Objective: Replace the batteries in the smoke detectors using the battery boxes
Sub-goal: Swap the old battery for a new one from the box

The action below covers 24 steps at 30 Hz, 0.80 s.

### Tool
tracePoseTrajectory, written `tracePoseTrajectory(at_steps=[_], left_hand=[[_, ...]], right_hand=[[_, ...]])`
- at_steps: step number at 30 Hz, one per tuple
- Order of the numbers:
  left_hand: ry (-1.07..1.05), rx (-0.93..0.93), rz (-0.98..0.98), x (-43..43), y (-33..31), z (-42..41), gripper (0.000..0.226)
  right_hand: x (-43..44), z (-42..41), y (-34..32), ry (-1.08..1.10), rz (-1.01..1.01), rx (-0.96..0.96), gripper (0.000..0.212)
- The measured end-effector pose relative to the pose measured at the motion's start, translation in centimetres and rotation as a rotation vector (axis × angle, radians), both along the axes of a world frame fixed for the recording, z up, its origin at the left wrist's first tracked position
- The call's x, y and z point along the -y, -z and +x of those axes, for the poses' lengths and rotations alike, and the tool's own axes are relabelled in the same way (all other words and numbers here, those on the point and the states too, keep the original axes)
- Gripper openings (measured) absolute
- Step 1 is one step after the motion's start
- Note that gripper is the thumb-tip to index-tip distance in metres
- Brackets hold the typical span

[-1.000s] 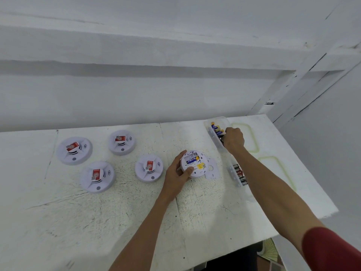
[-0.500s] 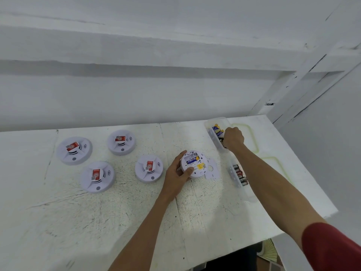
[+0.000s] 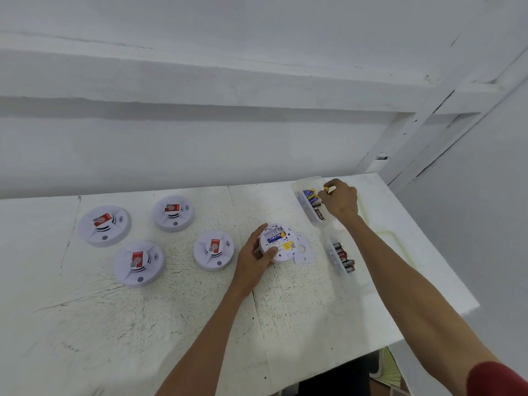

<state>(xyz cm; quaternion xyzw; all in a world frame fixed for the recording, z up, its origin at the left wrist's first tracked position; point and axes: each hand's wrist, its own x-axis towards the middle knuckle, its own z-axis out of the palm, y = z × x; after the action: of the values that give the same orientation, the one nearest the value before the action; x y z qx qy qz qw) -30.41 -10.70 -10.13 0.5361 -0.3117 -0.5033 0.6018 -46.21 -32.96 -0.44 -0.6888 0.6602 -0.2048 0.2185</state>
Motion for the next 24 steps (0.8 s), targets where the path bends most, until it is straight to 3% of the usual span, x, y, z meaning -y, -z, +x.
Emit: tracePoseTrajectory(at_steps=[3, 10, 14, 19, 24], left_hand=[[-0.003, 0.005, -0.008, -0.1, 0.0, 0.0, 0.062], [-0.026, 0.033, -0.053, -0.5, -0.3, -0.4, 0.059], [-0.029, 0.053, -0.051, -0.5, -0.3, -0.4, 0.055], [-0.047, 0.055, -0.063, -0.5, 0.0, -0.4, 0.054], [-0.062, 0.032, -0.06, -0.5, -0.1, -0.4, 0.047]], right_hand=[[-2.3, 1.0, -1.0, -0.04, -0.02, 0.142, 0.017], [-9.9, 3.2, -0.1, -0.281, -0.062, 0.173, 0.016], [-12.7, 4.1, 1.6, -0.414, -0.075, 0.161, 0.014], [-14.1, 5.0, 2.5, -0.573, -0.185, -0.006, 0.016], [-14.6, 5.1, 3.0, -0.62, -0.235, -0.031, 0.025]])
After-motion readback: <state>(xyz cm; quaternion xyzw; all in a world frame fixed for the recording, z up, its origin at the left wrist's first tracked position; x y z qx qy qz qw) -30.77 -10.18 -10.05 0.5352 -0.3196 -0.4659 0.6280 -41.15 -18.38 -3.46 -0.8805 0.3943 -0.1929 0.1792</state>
